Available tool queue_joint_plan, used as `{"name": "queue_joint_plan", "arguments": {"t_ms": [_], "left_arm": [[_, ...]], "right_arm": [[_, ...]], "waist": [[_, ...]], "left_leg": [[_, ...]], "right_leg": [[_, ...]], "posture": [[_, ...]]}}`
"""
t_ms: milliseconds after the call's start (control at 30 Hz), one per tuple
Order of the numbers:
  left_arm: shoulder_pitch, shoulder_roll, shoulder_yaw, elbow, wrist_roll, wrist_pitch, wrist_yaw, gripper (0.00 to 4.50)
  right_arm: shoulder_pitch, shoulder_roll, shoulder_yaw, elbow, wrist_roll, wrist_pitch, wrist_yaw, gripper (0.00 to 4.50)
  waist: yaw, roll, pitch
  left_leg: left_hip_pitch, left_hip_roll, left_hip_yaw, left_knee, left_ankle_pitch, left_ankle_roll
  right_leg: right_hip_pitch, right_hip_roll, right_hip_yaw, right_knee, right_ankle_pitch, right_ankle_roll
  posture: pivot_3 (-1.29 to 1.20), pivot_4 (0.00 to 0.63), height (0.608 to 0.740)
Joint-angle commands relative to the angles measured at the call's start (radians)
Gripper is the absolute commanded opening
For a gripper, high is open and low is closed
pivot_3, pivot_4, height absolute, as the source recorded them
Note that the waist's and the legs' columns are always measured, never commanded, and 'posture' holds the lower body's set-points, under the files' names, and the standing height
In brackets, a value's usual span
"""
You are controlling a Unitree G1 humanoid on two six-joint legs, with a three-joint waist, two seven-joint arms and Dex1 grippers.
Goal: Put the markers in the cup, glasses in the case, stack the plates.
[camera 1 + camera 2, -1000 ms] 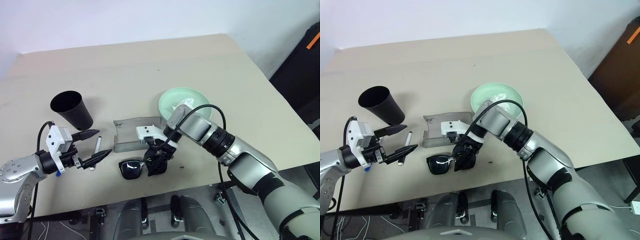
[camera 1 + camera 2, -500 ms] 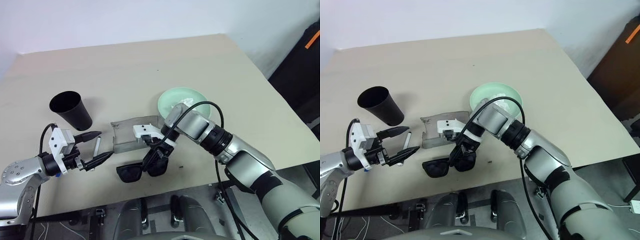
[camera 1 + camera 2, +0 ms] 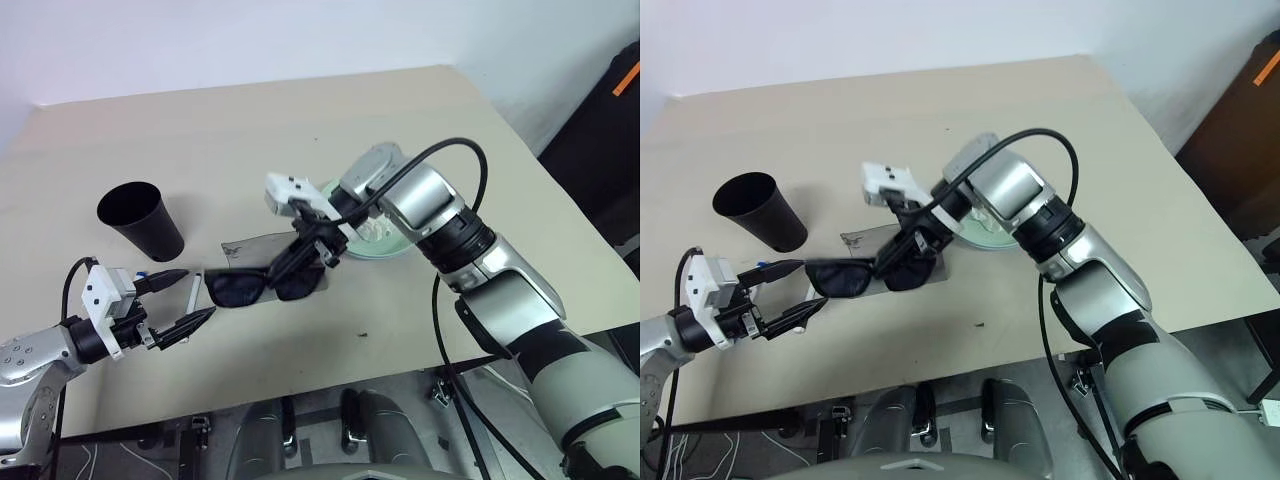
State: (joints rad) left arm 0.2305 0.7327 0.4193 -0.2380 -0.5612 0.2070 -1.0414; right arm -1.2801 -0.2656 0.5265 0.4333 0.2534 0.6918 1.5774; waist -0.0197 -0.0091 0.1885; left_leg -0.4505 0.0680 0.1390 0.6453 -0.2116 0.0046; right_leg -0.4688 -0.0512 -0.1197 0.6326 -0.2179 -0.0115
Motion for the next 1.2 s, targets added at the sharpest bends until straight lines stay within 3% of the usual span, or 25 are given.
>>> {"name": "queue_joint_plan", "arguments": {"t_ms": [33, 367, 567, 1167, 1200], "left_arm": [[0.033, 0.010, 0.063, -0.037, -0.015, -0.013, 0.001, 4.50], [0.095, 0.022, 0.128, -0.080, -0.027, 0.001, 0.004, 4.50], [0.090, 0.024, 0.124, -0.094, -0.025, 0.010, 0.010, 4.50], [0.048, 0.024, 0.076, -0.079, -0.008, 0.008, 0.011, 4.50], [0.044, 0.025, 0.074, -0.075, -0.007, 0.006, 0.010, 4.50]], "right_arm": [[-0.067, 0.055, -0.041, 0.187, -0.052, -0.177, -0.031, 0.03], [-0.139, 0.186, -0.017, 0.598, -0.273, -0.554, -0.130, 0.03], [-0.133, 0.205, -0.033, 0.662, -0.318, -0.547, -0.028, 0.03], [-0.073, 0.259, -0.047, 0.699, -0.413, -0.422, 0.012, 0.03], [-0.074, 0.259, -0.049, 0.701, -0.416, -0.422, 0.008, 0.28]], "waist": [[-0.001, 0.000, 0.000], [0.000, 0.000, 0.000], [-0.001, 0.000, 0.000], [-0.002, -0.001, -0.001], [-0.002, -0.001, -0.001]], "left_leg": [[0.000, 0.000, 0.000, 0.000, 0.000, 0.000], [-0.009, 0.000, 0.000, 0.001, 0.000, 0.000], [-0.009, 0.000, 0.001, 0.002, 0.001, 0.000], [-0.005, 0.001, 0.000, 0.002, 0.002, -0.002], [-0.005, 0.001, 0.000, 0.002, 0.002, -0.002]], "right_leg": [[-0.002, 0.000, 0.000, 0.000, 0.000, 0.000], [-0.006, 0.000, 0.000, 0.000, 0.002, 0.003], [-0.006, 0.001, 0.000, 0.001, 0.002, 0.003], [-0.004, 0.001, 0.000, 0.004, 0.002, 0.003], [-0.004, 0.001, 0.000, 0.004, 0.002, 0.003]], "posture": [[0.00, 0.150, 0.740], [0.00, 0.150, 0.740], [0.00, 0.150, 0.740], [0.00, 0.150, 0.740], [0.00, 0.150, 0.740]]}}
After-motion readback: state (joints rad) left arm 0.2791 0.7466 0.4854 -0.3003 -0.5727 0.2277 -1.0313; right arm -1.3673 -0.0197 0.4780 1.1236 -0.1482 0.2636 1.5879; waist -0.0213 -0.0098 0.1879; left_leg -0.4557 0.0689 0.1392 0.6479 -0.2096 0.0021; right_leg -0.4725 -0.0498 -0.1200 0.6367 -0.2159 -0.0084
